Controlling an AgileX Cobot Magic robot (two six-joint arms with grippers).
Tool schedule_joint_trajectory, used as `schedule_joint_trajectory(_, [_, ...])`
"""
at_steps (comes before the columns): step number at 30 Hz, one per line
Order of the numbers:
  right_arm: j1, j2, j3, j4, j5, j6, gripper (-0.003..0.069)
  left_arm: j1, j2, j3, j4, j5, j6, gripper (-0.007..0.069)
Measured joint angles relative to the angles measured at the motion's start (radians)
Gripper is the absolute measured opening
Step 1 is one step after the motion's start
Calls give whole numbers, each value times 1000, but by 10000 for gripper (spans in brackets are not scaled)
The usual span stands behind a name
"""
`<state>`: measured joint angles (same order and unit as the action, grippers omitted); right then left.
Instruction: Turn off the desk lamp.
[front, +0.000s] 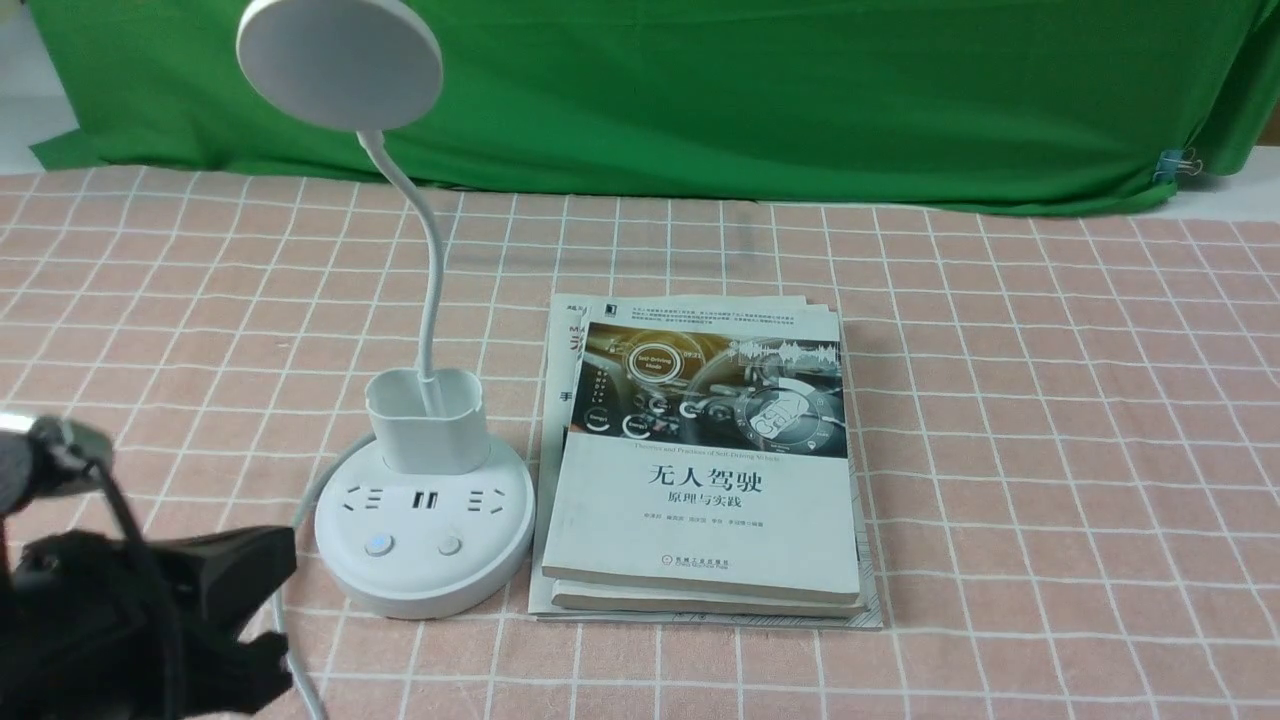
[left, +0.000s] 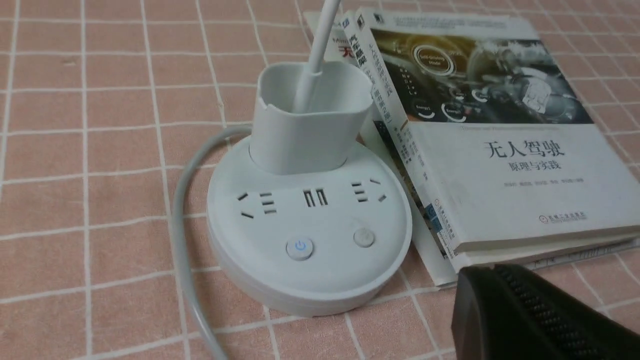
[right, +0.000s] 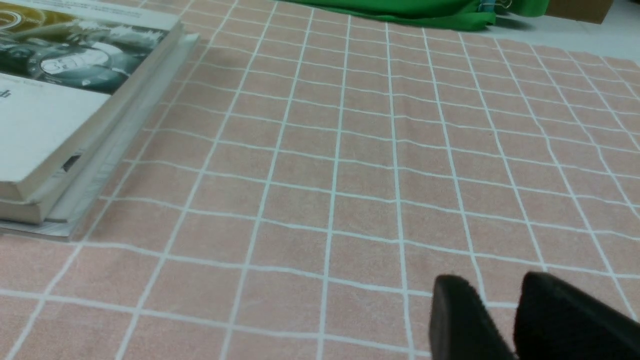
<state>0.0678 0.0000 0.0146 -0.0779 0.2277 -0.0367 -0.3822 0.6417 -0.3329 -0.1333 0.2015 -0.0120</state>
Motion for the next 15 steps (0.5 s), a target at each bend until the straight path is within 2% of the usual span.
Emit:
schedule_joint_trajectory(5, [0,0,0,0,0,0,240,0,-103,87,31,-14,0,-3])
schedule_joint_trajectory(15, [0,0,0,0,0,0,240,0,-117,113,78,-23,1,-3])
